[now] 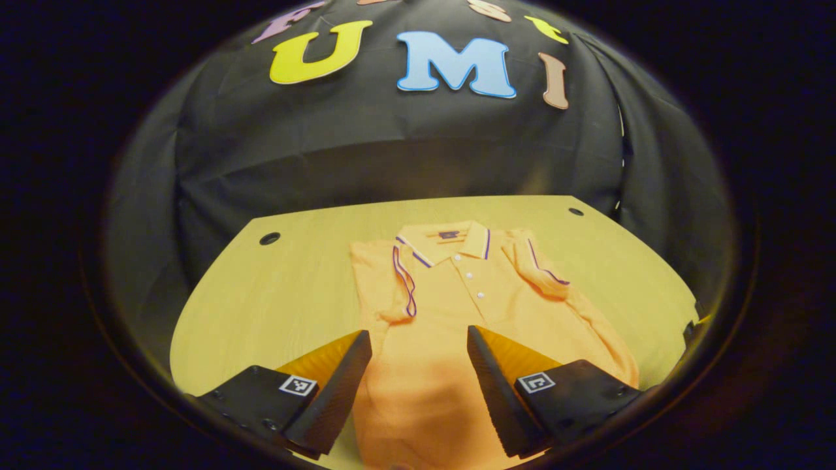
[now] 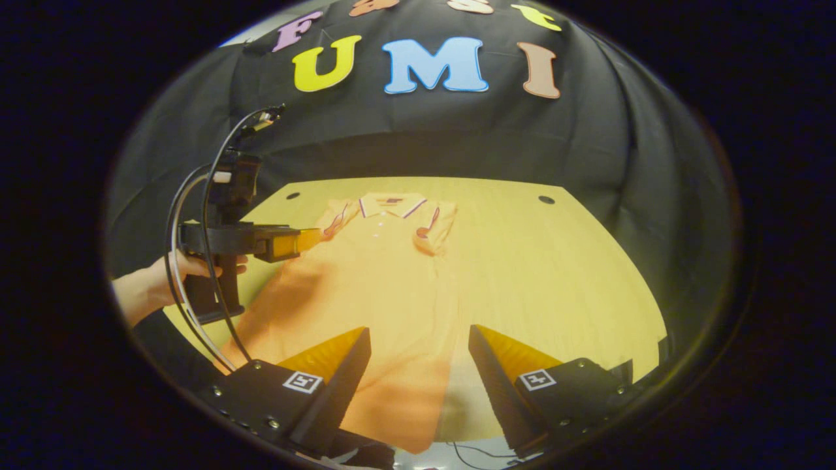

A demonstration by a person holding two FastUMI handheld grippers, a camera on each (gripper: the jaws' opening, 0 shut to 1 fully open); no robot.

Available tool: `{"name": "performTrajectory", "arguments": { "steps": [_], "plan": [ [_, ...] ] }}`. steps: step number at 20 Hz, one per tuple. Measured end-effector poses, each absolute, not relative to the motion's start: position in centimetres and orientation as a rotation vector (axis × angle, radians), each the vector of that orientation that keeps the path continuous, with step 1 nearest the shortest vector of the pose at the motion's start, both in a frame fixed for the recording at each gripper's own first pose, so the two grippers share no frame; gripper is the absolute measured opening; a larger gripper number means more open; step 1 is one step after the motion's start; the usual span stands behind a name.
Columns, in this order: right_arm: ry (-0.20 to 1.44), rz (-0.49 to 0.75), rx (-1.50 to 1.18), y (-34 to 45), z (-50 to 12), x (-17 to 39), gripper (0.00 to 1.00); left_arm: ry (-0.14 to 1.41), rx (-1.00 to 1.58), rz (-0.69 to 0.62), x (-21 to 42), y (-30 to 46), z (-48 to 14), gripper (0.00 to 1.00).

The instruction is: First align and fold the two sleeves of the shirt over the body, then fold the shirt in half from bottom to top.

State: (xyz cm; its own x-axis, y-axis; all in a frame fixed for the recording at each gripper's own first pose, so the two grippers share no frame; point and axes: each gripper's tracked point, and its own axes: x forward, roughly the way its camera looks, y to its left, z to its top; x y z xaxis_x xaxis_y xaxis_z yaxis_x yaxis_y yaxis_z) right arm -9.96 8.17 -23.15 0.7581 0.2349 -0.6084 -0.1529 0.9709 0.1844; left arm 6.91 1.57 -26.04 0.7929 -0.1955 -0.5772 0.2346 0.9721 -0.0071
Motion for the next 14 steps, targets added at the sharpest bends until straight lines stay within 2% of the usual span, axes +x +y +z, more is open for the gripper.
{"name": "performTrajectory", "arguments": {
  "steps": [7,14],
  "plan": [
    [0.774,0.22,0.145,8.4,-27.0,-16.3,0.94,0.689,0.033,-0.218,-3.4,3.8,-28.5,0.95],
    [0.84,0.226,0.146,8.7,-29.8,-19.4,0.94,0.728,0.039,-0.187,-11.5,6.9,-29.8,0.95]
  ]
}}
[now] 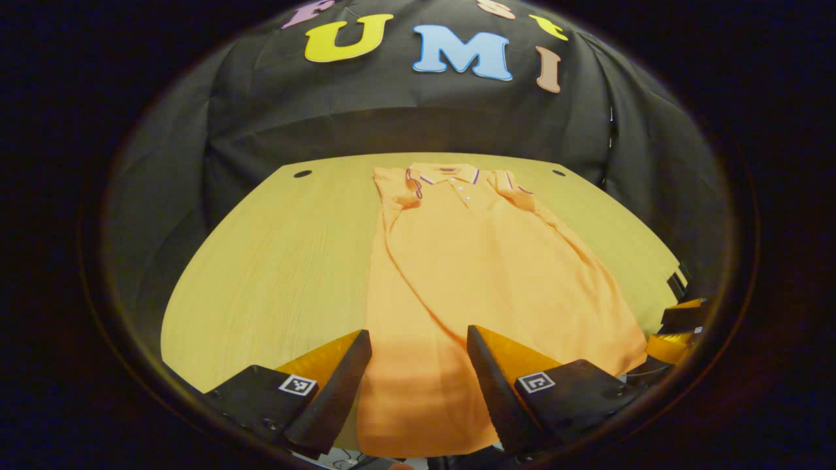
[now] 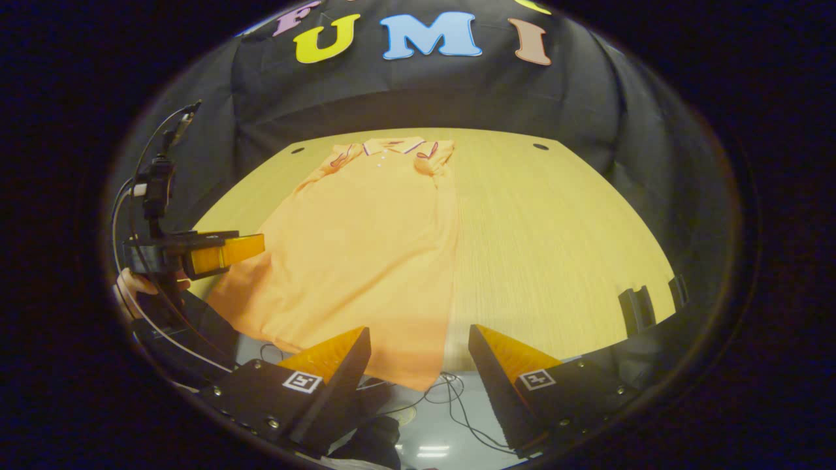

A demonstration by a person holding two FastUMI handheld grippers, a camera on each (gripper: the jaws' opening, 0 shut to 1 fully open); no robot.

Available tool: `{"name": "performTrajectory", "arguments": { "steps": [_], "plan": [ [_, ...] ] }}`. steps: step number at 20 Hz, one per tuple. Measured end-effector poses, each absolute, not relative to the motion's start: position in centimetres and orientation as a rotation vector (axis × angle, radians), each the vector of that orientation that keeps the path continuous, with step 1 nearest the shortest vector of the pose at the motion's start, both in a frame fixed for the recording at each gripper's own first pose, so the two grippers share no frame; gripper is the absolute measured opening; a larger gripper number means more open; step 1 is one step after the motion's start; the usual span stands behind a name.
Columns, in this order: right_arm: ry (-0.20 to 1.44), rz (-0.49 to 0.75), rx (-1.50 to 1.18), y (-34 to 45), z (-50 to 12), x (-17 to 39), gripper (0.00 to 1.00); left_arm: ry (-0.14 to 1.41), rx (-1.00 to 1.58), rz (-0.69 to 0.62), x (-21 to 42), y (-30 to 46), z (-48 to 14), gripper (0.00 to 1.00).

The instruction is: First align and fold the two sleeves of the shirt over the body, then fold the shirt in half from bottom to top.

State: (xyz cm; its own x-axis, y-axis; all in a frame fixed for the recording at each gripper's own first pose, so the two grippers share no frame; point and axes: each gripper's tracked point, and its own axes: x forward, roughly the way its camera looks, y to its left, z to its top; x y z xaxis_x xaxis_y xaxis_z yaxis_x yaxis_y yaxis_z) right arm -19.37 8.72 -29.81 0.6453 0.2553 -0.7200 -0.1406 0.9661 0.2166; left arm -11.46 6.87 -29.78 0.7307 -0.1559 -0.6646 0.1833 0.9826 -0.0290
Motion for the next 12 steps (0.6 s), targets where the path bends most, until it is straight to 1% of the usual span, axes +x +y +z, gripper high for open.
{"name": "performTrajectory", "arguments": {
  "steps": [7,12],
  "plan": [
    [0.87,0.206,0.145,9.5,-31.1,-20.1,0.94,0.767,0.027,-0.183,-17.9,9.3,-30.8,0.95],
    [0.886,0.198,0.134,10.2,-31.4,-20.3,0.94,0.763,0.02,-0.195,-19.4,8.8,-31.2,0.95]
  ]
}}
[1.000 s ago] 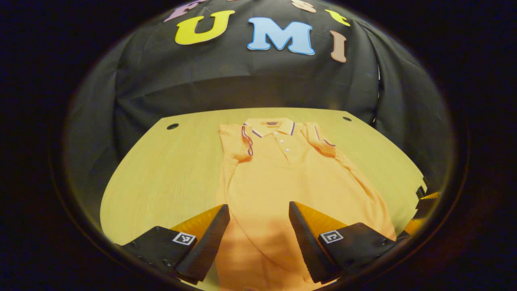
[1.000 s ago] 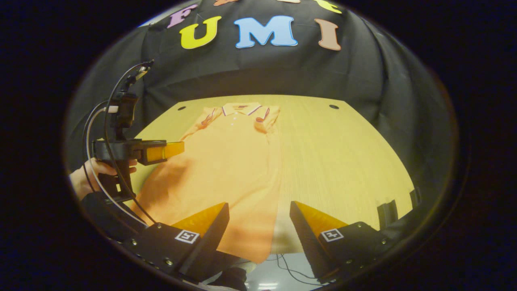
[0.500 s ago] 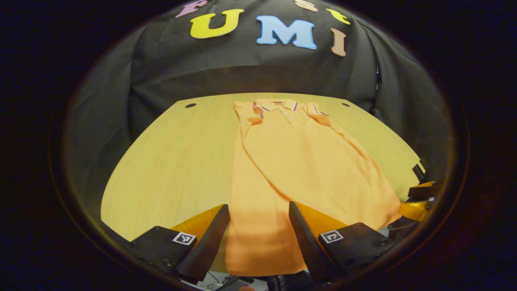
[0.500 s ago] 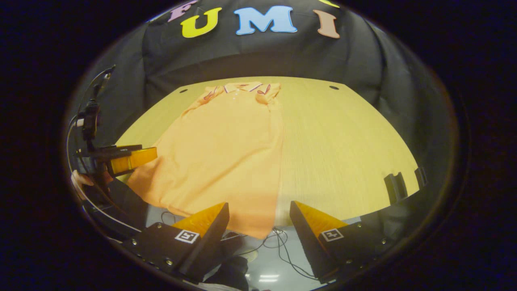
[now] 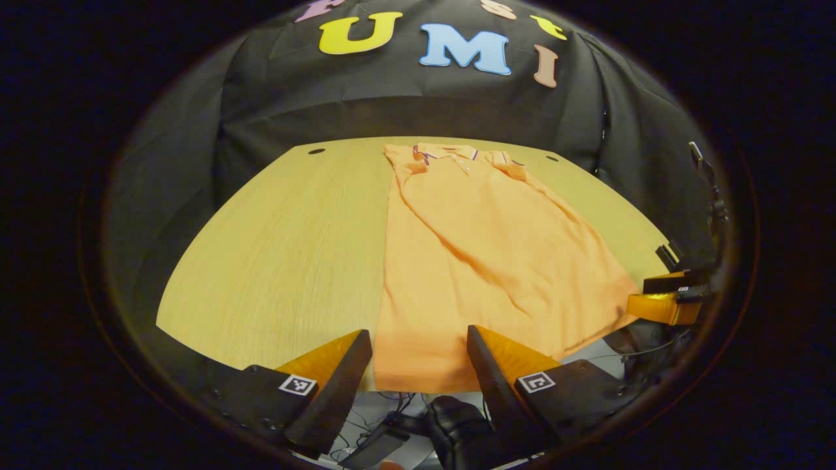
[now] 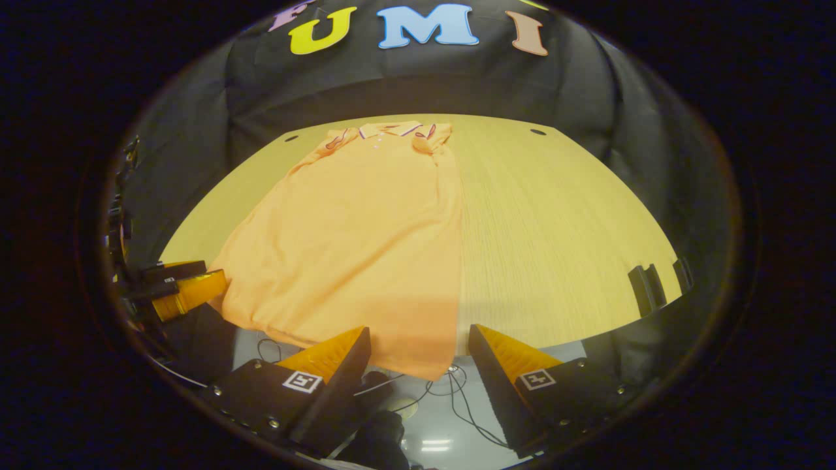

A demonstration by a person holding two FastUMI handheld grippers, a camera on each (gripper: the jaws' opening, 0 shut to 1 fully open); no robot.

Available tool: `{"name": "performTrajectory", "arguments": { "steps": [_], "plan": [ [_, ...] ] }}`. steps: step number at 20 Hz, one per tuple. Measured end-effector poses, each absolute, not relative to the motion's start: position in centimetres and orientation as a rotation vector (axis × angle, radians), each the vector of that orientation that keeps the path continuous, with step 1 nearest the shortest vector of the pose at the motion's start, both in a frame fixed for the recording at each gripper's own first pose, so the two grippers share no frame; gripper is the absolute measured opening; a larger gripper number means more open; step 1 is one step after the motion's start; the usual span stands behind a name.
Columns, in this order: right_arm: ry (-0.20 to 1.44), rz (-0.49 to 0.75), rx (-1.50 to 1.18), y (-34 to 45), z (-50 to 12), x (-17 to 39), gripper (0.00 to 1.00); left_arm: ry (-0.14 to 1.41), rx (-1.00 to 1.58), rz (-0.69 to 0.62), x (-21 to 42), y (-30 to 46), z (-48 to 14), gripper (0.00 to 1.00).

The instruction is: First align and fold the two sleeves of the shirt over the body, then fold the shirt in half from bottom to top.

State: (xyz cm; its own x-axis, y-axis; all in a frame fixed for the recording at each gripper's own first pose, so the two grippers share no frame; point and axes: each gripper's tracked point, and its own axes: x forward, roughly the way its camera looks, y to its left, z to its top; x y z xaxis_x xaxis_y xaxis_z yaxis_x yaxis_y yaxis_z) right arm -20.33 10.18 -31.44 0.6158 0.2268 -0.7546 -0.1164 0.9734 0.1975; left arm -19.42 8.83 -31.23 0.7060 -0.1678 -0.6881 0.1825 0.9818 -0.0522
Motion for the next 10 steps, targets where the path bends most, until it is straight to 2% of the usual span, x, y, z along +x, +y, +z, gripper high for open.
{"name": "performTrajectory", "arguments": {
  "steps": [10],
  "plan": [
    [0.878,0.202,0.001,10.55,-32.33,-20.86,0.94,0.747,0.069,-0.149,-19.43,7.81,-31.59,0.96]
  ]
}}
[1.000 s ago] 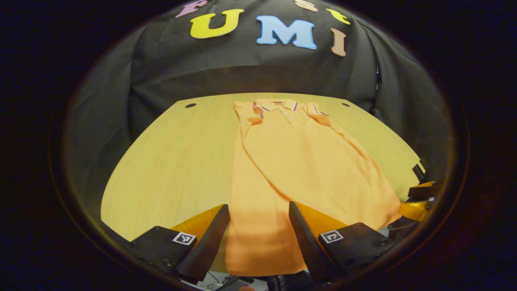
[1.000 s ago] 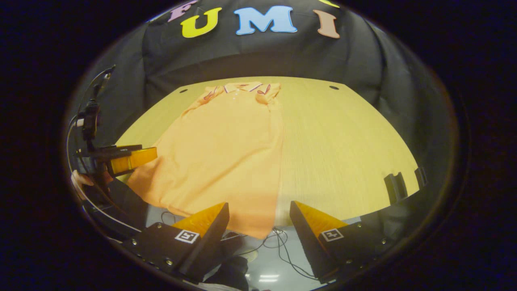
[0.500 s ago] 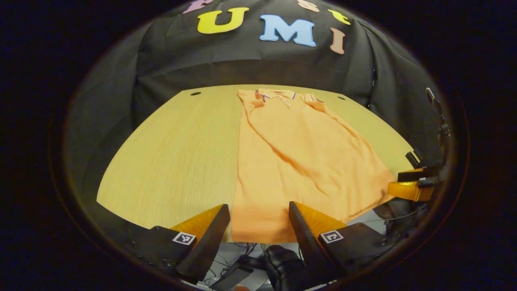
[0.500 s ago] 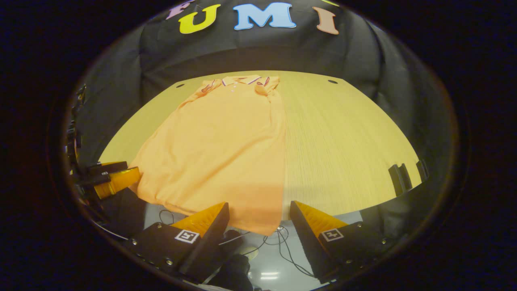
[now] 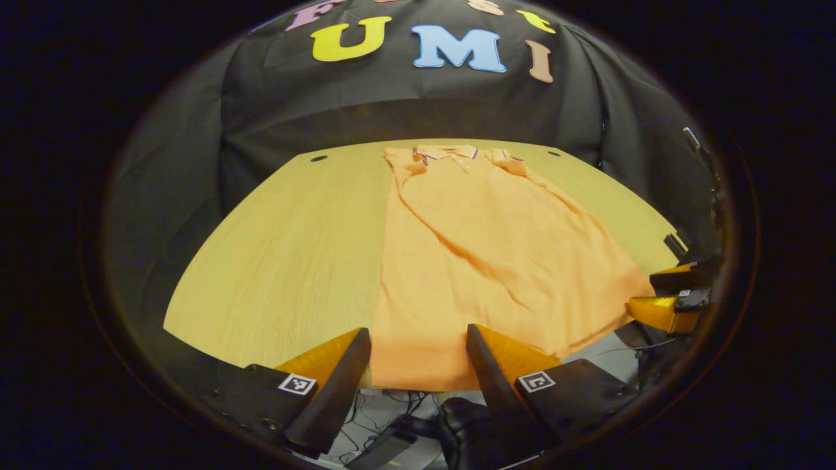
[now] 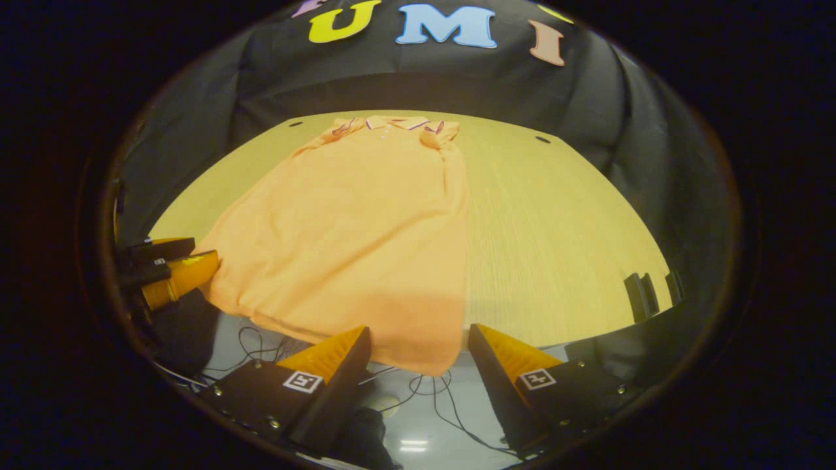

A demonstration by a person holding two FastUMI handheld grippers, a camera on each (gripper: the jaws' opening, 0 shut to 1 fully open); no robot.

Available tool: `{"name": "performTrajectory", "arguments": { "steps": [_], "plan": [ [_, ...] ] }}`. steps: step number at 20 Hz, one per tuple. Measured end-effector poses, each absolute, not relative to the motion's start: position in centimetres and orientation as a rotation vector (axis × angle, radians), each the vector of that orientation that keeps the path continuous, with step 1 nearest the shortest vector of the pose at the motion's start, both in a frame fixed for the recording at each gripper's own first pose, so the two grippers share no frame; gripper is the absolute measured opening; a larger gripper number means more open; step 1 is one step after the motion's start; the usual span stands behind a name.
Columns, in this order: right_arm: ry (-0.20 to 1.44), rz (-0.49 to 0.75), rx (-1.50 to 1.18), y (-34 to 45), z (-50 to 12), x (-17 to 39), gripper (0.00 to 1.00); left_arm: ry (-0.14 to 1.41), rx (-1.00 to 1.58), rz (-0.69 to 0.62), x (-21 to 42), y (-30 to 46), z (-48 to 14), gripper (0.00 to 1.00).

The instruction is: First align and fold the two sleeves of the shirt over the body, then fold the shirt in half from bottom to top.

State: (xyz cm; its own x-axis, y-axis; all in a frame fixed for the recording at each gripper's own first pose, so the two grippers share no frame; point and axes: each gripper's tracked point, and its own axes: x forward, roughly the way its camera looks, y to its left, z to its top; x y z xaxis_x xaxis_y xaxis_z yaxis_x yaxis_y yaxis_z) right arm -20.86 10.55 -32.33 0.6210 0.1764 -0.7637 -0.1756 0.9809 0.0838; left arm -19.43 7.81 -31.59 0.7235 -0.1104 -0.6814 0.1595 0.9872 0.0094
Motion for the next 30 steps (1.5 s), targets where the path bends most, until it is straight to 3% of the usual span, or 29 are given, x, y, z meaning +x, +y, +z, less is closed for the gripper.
{"name": "performTrajectory", "arguments": {
  "steps": [3,4,5,6,7,9,11,12,14,23,30],
  "plan": [
    [0.875,0.206,-0.01,10.6,-32.2,-20.9,0.76,0.745,0.078,-0.164,-19.7,6.5,-31.5,0.74],
    [0.874,0.203,-0.02,10.3,-32.2,-20.9,0.75,0.747,0.08,-0.166,-19.7,6.2,-31.7,0.67],
    [0.872,0.198,-0.019,10.1,-32.3,-20.9,0.61,0.746,0.085,-0.173,-19.6,5.7,-31.7,0.47],
    [0.871,0.202,-0.017,10.2,-32.2,-20.9,0.48,0.747,0.089,-0.178,-19.8,5.3,-31.7,0.41],
    [0.873,0.208,-0.019,10.2,-32.2,-20.8,0.41,0.749,0.092,-0.173,-19.8,5.1,-31.6,0.25],
    [0.871,0.192,-0.012,9.9,-32.0,-20.8,0.41,0.756,0.111,-0.171,-19.9,4.8,-31.7,0.12],
    [0.875,0.187,0.019,9.9,-32.1,-20.7,0.08,0.76,0.101,-0.166,-19.8,4.5,-31.5,0.12],
    [0.881,0.194,0.021,10.0,-32.2,-20.7,0.08,0.767,0.099,-0.165,-19.8,4.6,-31.6,0.06],
    [0.882,0.189,0.071,10.0,-32.0,-20.9,0.0,0.769,0.084,-0.169,-20.0,4.2,-31.4,0.06],
    [0.817,0.22,0.345,10.5,-28.8,-19.0,0.0,0.732,0.001,-0.141,-19.0,4.1,-28.0,0.07],
    [0.681,0.27,0.249,9.9,-23.8,-16.4,0.0,0.693,-0.033,-0.155,-16.5,3.0,-24.4,0.07]
  ]
}}
